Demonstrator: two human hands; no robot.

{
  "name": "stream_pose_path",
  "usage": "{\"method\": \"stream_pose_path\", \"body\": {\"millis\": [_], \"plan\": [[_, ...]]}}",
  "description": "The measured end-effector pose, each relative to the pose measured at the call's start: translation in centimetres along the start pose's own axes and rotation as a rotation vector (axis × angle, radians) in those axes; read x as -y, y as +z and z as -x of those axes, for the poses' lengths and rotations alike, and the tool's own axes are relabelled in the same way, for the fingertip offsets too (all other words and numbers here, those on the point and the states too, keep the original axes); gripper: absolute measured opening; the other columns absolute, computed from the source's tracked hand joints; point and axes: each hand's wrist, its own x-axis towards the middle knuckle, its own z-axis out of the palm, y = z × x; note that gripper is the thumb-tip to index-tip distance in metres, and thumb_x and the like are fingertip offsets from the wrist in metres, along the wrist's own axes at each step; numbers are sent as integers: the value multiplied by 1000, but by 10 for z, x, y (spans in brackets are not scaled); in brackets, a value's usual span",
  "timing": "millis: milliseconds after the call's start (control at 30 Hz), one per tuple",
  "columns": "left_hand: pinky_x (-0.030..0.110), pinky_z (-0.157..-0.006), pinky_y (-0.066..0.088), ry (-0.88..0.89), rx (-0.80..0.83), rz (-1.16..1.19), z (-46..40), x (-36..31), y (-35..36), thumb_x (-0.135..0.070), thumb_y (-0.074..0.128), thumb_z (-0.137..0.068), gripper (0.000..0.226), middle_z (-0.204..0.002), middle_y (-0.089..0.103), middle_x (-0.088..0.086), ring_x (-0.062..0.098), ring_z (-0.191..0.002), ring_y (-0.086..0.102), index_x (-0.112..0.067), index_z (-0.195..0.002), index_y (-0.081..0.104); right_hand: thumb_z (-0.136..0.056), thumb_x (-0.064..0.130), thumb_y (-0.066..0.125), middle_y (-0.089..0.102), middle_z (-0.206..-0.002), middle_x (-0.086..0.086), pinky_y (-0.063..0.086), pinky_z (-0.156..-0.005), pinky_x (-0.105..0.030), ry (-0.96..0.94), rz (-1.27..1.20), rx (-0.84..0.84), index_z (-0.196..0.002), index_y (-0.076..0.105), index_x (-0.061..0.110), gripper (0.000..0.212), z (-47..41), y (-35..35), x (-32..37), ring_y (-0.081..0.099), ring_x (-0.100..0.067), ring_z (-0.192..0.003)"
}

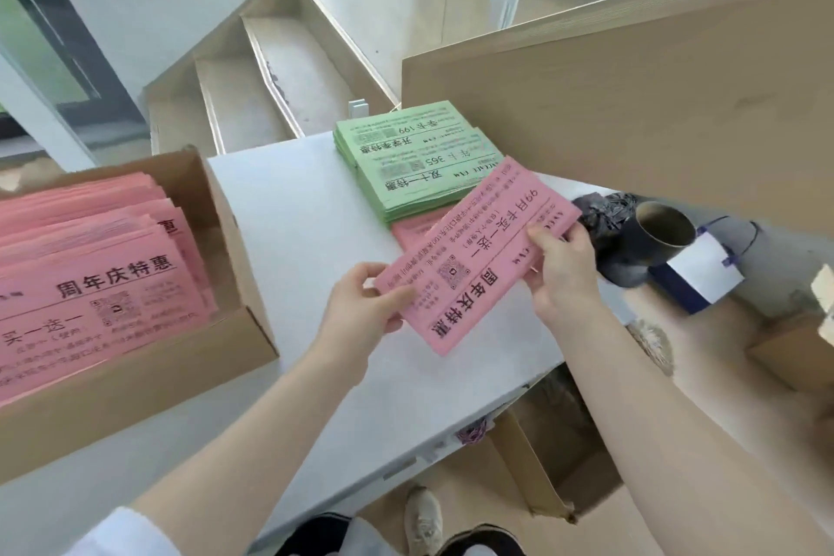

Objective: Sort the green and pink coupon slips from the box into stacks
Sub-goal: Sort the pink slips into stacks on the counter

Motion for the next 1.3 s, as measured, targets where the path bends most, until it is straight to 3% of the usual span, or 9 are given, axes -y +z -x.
{"method": "stream_pose_path", "body": {"millis": [133,433,533,633,767,900,1067,1233,1300], "plan": [[30,-68,48,83,-185,43,-31,-4,16,-9,64,-84,20,-86,71,4,17,-76,66,-20,-96,53,-85,-6,55,63,-92,0,57,-68,-30,-25,152,20,-117,43,20,43,-32,-26,7,64,-13,-76],[23,-57,45,83,-336,-37,-88,-10,39,-14,66,-83,14,-88,70,7,11,-68,63,-9,-95,63,-81,9,67,65,-105,-5,48,-88,-35,-267,761,95,-109,59,11,29,-87,-37,3,61,-19,-95],[34,-78,53,67,-355,-73,-96,-6,43,-19,66,-83,24,-95,71,4,18,-83,67,-13,-106,61,-83,10,64,63,-101,-3,38,-76,-21,-332,895,109,-111,59,7,29,-95,-33,1,56,-16,-92],[32,-98,40,29,-392,-79,-88,-2,49,-29,57,-90,59,-123,54,1,17,-112,54,-10,-140,31,-84,13,63,60,-118,-11,35,-83,-23,-368,1028,115,-121,54,2,40,-104,-33,-4,54,-24,-108],[30,-104,29,-31,-204,186,-74,9,61,-28,39,-99,22,-126,51,-13,12,-124,46,-22,-119,45,-93,8,49,55,-127,-9,30,-74,-14,-242,953,210,-131,46,5,38,-109,-34,-6,49,-15,-104],[41,-114,21,-63,-115,277,-79,18,65,-37,44,-88,58,-145,39,-15,9,-132,37,-32,-143,26,-95,6,41,46,-140,-4,29,-90,-16,-170,855,222,-138,41,9,43,-115,-31,-7,45,-13,-121],[35,-116,13,-74,-86,301,-80,15,69,-29,37,-98,57,-151,22,-20,6,-137,26,-37,-147,8,-95,9,42,46,-141,-3,30,-95,-20,-183,929,221,-139,40,13,44,-121,-32,-6,42,-17,-128],[36,-114,22,-66,-59,167,-77,10,60,-26,43,-90,61,-146,36,-14,12,-132,37,-35,-145,19,-91,12,48,57,-128,-7,36,-84,-26,-256,1149,281,-127,49,10,36,-119,-31,-1,51,-22,-112],[34,-114,20,-22,-89,31,-71,4,55,-13,38,-91,60,-150,30,-10,11,-136,30,-30,-145,21,-88,17,52,48,-136,-13,32,-98,-35,-447,1400,250,-127,47,7,41,-109,-30,-4,42,-26,-124]]}}
